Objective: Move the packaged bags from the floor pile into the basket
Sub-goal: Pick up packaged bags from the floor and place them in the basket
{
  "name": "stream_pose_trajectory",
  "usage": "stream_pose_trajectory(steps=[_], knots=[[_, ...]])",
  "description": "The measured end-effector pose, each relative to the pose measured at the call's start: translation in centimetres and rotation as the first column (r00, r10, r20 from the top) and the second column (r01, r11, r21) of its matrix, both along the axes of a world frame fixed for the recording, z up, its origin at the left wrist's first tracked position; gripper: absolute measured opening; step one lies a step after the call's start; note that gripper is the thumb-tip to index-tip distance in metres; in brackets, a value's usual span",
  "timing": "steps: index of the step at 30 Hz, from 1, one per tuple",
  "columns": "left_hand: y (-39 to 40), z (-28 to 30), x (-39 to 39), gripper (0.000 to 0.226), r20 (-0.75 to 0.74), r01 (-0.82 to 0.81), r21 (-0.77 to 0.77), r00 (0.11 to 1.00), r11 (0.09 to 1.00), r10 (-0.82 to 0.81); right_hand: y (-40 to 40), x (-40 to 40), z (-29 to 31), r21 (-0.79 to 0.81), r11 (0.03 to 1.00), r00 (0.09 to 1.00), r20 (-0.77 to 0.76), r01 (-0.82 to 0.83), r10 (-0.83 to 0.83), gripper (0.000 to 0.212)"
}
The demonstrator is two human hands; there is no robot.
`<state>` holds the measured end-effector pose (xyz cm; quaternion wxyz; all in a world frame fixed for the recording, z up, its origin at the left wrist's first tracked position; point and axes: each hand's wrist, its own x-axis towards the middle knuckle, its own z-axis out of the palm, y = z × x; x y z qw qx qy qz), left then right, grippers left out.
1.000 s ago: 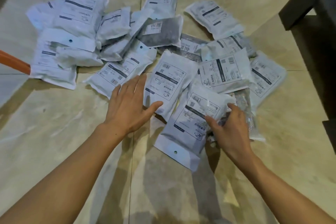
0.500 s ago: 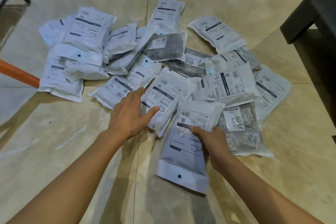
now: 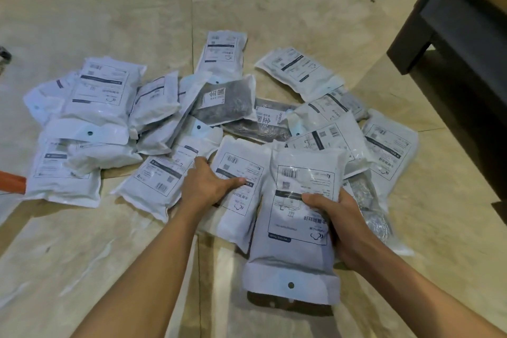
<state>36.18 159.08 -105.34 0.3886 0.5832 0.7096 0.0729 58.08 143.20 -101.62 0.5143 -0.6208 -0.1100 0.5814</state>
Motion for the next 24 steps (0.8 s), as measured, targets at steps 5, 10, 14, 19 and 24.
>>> stream_pose_trajectory(steps=[5,10,14,19,24], knots=[[-0.7,-0.3,0.1,0.050,0.070,-0.012,-0.050,0.997,0.999,0.015,0.5,-0.1,0.9,0.044,0.999,0.999,-0.040,-0.031,0.032,0.037],[-2.5,0.2,-0.8,0.070,0.233,0.040,-0.031,0.972,0.999,-0.032,0.5,-0.5,1.8,0.059,0.997,0.998,-0.036,-0.043,0.045,0.042],[-4.0,3.7,-1.8,0.061,0.365,-0.072,0.069,0.930,0.995,0.042,0.6,-0.5,3.3,0.076,0.994,0.996,0.046,-0.076,0.073,0.044],[-5.1,10.3,-3.9,0.051,0.507,-0.165,0.165,0.860,0.972,0.060,1.2,0.1,7.6,0.150,0.979,0.978,0.178,-0.141,0.113,0.047],[-5.9,20.2,-6.1,0.056,0.583,-0.285,0.269,0.809,0.920,0.080,2.1,-0.7,15.8,0.263,0.950,0.965,0.239,-0.169,0.106,0.049]])
